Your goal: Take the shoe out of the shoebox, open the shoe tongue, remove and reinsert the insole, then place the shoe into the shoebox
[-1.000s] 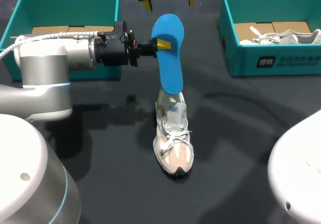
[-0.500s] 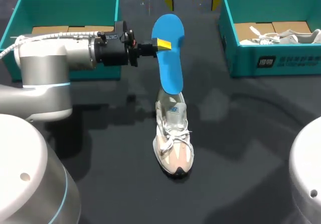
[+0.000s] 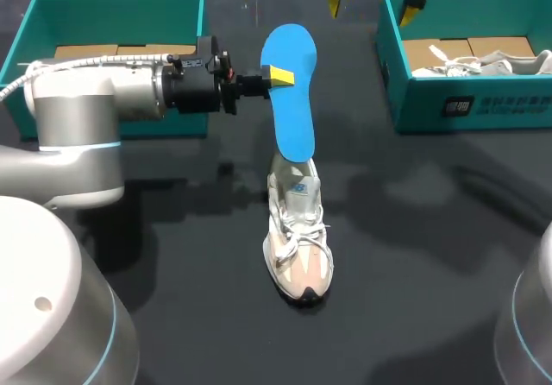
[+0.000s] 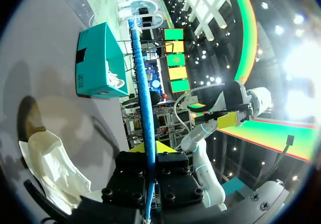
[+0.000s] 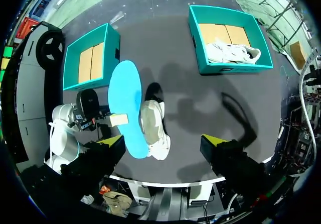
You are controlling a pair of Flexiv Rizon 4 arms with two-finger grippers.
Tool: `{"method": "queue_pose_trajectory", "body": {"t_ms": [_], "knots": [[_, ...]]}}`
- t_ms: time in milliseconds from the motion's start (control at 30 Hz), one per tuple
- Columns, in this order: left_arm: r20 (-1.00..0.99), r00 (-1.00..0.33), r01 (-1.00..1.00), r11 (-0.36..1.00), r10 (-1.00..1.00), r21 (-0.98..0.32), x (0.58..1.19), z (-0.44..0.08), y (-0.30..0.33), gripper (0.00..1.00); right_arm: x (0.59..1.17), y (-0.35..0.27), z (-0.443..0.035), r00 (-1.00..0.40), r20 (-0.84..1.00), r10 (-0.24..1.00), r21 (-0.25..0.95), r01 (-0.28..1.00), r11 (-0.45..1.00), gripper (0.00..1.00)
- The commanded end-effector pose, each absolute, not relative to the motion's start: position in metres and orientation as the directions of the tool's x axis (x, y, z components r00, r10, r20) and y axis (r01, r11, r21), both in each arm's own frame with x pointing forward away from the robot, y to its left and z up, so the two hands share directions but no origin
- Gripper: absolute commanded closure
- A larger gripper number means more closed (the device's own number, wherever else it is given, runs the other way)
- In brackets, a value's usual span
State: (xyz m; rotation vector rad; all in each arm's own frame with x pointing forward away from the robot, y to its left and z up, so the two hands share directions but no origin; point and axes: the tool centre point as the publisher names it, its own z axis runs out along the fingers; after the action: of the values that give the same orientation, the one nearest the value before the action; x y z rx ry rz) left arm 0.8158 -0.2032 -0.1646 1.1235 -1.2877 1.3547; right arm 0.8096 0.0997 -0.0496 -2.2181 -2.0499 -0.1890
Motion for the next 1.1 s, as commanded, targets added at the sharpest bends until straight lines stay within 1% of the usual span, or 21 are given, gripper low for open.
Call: {"method": "queue_pose_trajectory", "body": {"t_ms": [33,433,700,1100], "knots": [[0.987,-0.156,-0.988,-0.026,0.029,-0.155,0.815,-0.164,-0.203,1.00,0.809,0.086,-0.057,0.060,0.542,0.838,0.001,0.997,-0.072,0.00],[0.987,-0.156,-0.988,-0.026,0.029,-0.155,0.815,-0.164,-0.203,1.00,0.810,0.069,-0.078,0.026,0.689,0.725,0.005,0.999,-0.041,0.00],[0.987,-0.156,-0.988,-0.026,0.029,-0.155,0.815,-0.164,-0.203,1.00,0.813,0.064,-0.090,0.003,0.739,0.674,0.019,0.999,-0.025,0.00],[0.987,-0.156,-0.988,-0.026,0.029,-0.155,0.815,-0.164,-0.203,1.00,0.809,0.056,-0.108,-0.017,0.815,0.579,0.050,0.998,-0.041,0.00]]}}
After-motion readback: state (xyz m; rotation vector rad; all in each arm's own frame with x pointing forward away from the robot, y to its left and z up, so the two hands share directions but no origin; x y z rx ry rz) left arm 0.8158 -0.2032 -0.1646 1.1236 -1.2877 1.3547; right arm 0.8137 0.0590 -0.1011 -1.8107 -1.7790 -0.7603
